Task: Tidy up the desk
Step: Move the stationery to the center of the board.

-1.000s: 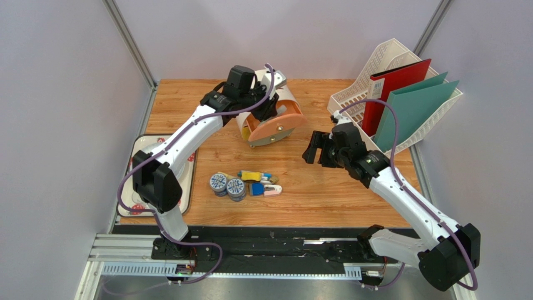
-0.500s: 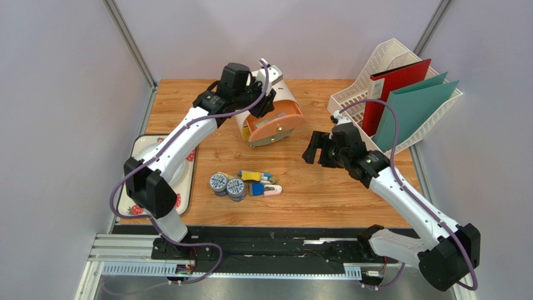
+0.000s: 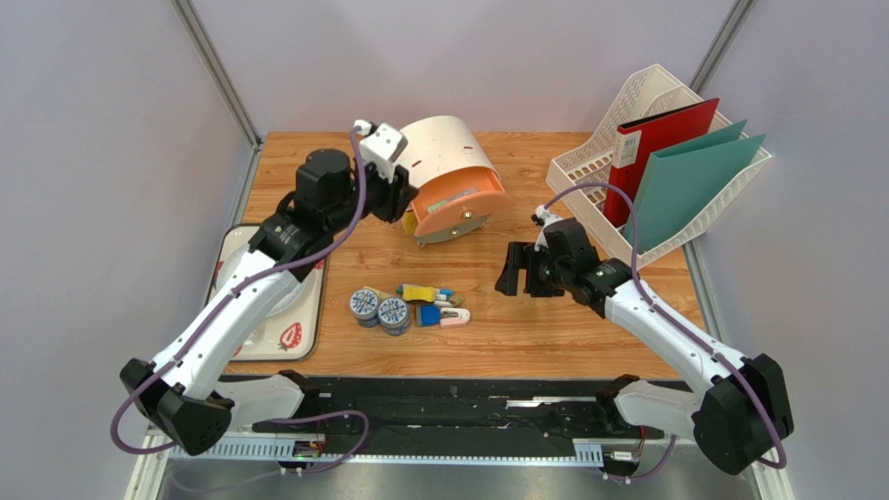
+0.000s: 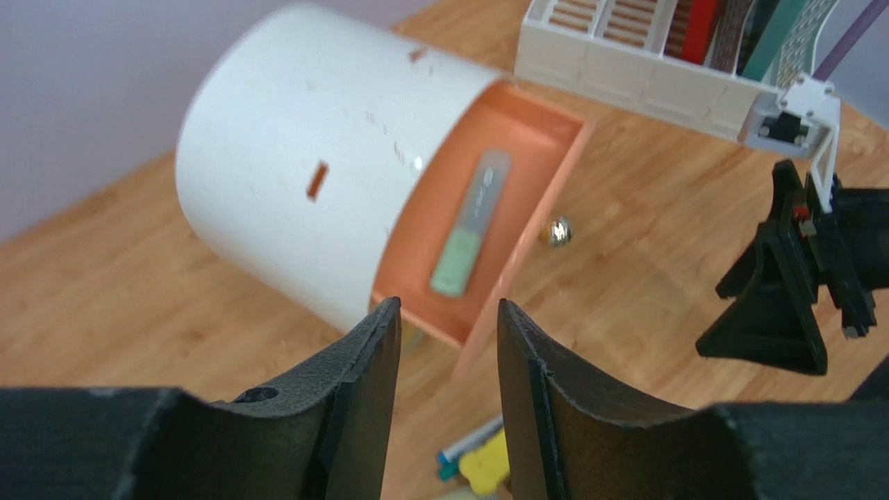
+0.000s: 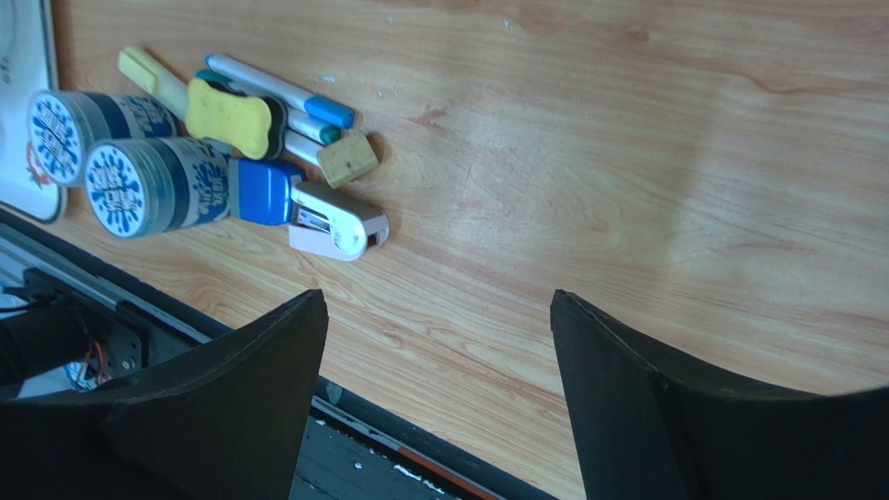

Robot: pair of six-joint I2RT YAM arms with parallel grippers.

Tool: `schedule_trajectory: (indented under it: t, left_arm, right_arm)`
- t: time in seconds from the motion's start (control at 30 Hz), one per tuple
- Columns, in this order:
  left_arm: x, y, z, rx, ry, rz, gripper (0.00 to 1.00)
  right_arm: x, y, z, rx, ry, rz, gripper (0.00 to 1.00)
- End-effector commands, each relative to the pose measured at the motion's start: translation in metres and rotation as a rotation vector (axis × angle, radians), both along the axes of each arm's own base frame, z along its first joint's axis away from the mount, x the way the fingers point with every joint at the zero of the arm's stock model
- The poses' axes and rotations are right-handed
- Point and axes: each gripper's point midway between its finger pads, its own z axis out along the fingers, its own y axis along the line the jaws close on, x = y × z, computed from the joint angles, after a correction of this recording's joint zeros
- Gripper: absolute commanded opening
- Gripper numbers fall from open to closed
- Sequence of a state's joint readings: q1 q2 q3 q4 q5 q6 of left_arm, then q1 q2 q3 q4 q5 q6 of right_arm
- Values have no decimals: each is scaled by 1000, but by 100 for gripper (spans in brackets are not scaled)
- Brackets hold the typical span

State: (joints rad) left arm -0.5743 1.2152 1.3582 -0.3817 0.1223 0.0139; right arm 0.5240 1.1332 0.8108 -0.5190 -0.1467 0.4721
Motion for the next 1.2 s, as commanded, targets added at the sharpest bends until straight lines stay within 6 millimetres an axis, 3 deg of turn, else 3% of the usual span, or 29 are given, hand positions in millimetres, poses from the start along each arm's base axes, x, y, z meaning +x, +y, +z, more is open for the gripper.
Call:
schedule_trajectory:
  t: [0.0,0.1,0.27,0.37,0.4,0.5,0.7,0.73,0.9,1.07,1.17]
  left_arm:
    - [-20,18,-52,-70,174,117,48]
    - [-40,26,-81,-99,261,141,48]
    - [-78,24,-103,-162,367,66,48]
    - [-103,22,-127,-169,457,26,50]
    - [-111,24,-145,-157,501,31,53]
    - [-127,13,-171,-171,590,11,66]
    - [-152,-8,-216,-138,673,23,67]
    - [-158,-11,-222,-134,689,11,90]
    - [-170,-14,-256,-160,739,38,92]
    - [-156,-1,-280,-123,734,167,93]
    - [-143,6,-284,-113,711,260,94]
  right_arm:
    - [-6,19,-4,15,-22,106,82]
    - [-11,24,-13,-23,-15,119,82]
    - [-17,26,-19,-39,-11,97,82]
    - [-23,23,-22,-36,-8,69,82]
    - [-24,22,-22,-29,-5,59,82]
    - [-28,18,-21,-15,-15,40,82]
    - [-33,11,-18,-6,-37,19,82]
    - [-34,9,-18,-9,-40,19,83]
    - [-40,-2,-22,-12,-66,1,83]
    - [-40,1,-21,25,-84,-7,83]
    - [-36,5,-22,33,-90,-8,84]
